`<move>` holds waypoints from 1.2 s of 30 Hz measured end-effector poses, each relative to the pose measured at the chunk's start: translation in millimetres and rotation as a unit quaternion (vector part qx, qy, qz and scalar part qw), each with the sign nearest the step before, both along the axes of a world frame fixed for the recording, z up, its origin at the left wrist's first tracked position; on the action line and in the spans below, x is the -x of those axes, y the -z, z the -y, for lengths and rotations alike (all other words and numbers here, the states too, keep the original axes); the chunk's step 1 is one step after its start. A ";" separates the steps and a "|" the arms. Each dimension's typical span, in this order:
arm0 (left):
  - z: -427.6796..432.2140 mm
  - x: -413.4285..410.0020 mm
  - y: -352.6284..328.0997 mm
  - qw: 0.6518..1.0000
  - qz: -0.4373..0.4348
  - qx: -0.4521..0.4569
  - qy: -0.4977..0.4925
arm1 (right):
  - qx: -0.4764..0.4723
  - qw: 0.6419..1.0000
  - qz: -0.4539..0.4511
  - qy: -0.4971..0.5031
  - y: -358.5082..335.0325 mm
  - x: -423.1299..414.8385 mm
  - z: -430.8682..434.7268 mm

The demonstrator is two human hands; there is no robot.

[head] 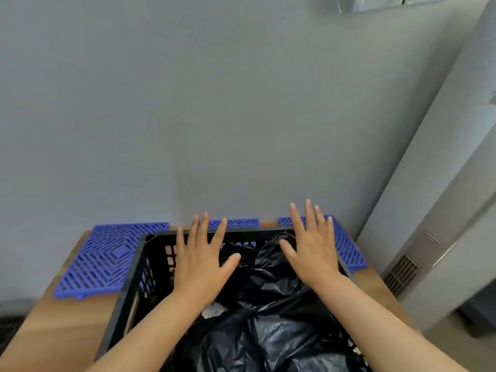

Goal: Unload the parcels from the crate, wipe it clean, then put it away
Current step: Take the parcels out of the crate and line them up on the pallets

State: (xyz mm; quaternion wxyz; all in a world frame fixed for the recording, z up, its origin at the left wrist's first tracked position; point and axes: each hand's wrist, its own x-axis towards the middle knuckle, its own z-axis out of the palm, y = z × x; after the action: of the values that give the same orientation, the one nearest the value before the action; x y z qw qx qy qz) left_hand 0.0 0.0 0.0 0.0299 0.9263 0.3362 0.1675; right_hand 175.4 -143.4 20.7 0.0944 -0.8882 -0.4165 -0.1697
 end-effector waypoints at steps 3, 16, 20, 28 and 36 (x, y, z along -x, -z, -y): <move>10.0 3.1 7.3 0.999 -0.026 0.017 0.010 | 0.046 0.998 -0.036 0.010 14.8 0.4 6.7; 32.8 -8.3 51.5 0.995 -0.046 0.070 0.052 | 0.087 0.972 -0.220 -0.015 61.0 -21.2 3.8; 32.7 -9.3 54.8 0.993 -0.044 0.092 0.055 | 0.079 0.960 -0.267 -0.024 65.6 -28.7 -0.8; 32.6 -4.9 56.5 0.993 -0.038 0.102 0.049 | 0.099 0.937 -0.334 -0.008 62.9 -33.2 -6.0; 38.4 -1.4 40.2 0.992 -0.031 0.121 0.027 | 0.080 0.934 -0.345 -0.041 50.0 -33.4 -1.5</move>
State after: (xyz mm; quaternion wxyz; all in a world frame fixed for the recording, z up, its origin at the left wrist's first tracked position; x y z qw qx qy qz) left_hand 1.4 -38.4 -40.2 0.1354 0.9295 0.3294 0.0960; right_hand 208.8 -141.8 -29.3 0.1675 -0.8786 -0.4070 0.1851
